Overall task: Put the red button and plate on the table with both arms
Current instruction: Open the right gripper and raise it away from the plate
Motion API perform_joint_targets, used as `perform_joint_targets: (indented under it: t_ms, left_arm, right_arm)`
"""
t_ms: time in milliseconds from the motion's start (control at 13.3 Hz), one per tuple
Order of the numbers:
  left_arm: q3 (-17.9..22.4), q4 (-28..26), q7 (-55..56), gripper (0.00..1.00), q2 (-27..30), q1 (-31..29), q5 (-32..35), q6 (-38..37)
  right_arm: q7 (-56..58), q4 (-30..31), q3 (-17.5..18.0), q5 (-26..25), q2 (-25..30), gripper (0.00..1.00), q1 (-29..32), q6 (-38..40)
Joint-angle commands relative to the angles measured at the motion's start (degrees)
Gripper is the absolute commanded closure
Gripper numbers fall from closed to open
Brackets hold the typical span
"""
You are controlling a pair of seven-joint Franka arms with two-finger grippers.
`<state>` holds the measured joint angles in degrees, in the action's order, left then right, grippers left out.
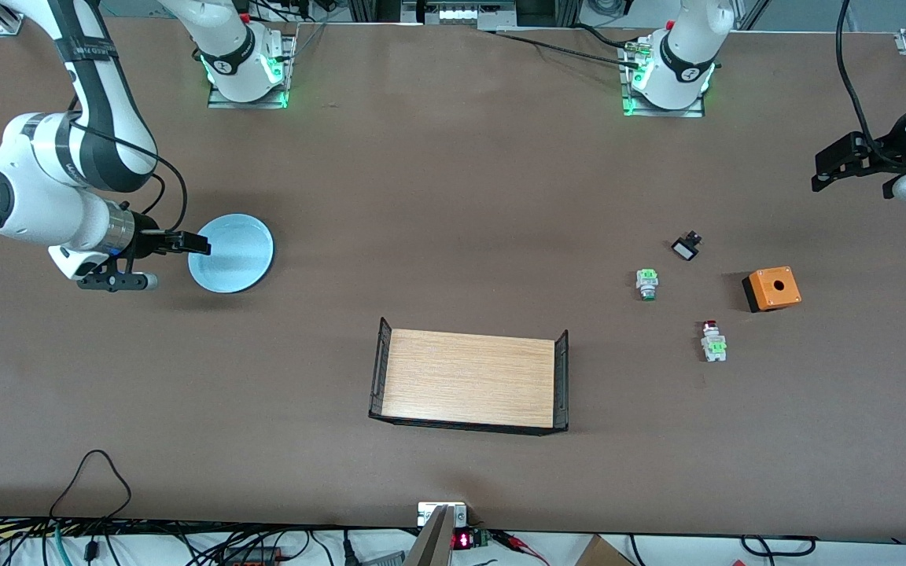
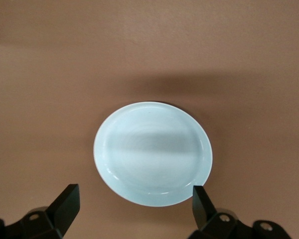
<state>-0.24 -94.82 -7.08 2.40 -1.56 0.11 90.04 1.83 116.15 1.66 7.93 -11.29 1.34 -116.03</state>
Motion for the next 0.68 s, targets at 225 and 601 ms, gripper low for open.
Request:
perform_joint_targets:
  t_ms: [225,601]
  left_arm:
    - [-0.2,1.39,0.75,0.0,-0.29,0.42,1.74,-1.18]
    - [-0.2,1.39,0.67,0.0,-0.11,0.42,1.74,-1.18]
  right_arm:
    - [-3.48,-15.66,0.36,-4.4,-0.84,0.0,-1.07,15.99]
    - [-9.39,-24.29,0.36,-11.78,-0.32,0.0,-7.13,22.69]
